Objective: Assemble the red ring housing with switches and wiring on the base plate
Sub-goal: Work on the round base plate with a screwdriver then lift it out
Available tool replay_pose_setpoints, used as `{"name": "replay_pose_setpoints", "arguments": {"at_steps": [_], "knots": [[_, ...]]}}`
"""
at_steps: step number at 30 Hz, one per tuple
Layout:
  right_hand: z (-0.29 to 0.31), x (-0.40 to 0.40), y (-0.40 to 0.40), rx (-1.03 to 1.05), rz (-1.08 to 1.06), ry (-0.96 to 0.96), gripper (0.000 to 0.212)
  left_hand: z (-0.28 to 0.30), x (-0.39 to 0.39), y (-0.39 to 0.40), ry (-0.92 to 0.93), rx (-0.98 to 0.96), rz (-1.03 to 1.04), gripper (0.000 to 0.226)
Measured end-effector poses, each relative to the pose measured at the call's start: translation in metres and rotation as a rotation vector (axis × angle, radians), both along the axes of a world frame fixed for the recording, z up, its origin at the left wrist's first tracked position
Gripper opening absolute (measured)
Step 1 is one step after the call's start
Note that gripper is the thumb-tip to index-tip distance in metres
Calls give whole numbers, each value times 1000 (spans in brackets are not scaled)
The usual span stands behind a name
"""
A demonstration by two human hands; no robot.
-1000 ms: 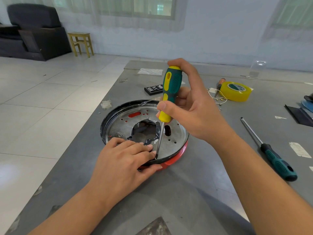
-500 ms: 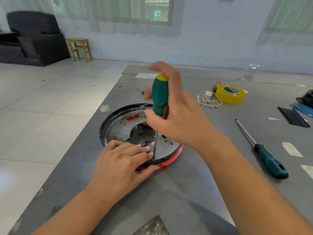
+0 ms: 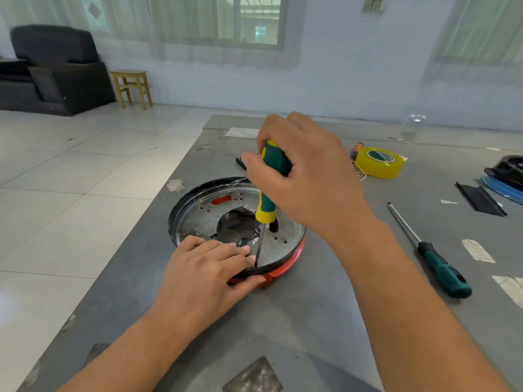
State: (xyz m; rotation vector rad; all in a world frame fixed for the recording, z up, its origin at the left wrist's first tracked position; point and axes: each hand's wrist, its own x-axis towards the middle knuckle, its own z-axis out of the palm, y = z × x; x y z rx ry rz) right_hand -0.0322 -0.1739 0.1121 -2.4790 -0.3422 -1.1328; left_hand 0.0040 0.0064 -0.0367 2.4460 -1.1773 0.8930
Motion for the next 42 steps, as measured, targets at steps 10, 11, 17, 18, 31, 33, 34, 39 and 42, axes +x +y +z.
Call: {"name": "replay_pose_setpoints", "arguments": {"at_steps": [10, 11, 17, 18, 31, 33, 34, 39, 42], "knots": [[8, -6, -4, 39, 90, 180, 22, 0, 1, 1, -1, 0, -3, 38], [7, -5, -5, -29, -30, 120, 22, 0, 0, 1, -5, -8, -4, 38], [27, -14, -12, -45, 61, 352, 51, -1, 1, 1, -11, -10, -17, 39], [34, -15, -15, -50, 110, 419, 50, -2, 1, 1, -11, -15, -20, 40], [75, -3, -1, -293, 108, 787, 38, -1, 2, 1, -21, -24, -9, 43], [81, -5, 0, -266, 172, 838, 23, -1, 1, 1, -27, -18, -2, 43], [81, -5, 1, -270, 171, 830, 13, -1, 0, 1, -29, -12, 3, 44], [72, 5, 10, -519, -161, 640, 44, 2, 0, 2, -19, 4, 4, 44], [80, 2, 6, -377, -53, 839, 20, 4, -1, 2, -16, 8, 2, 45]]}}
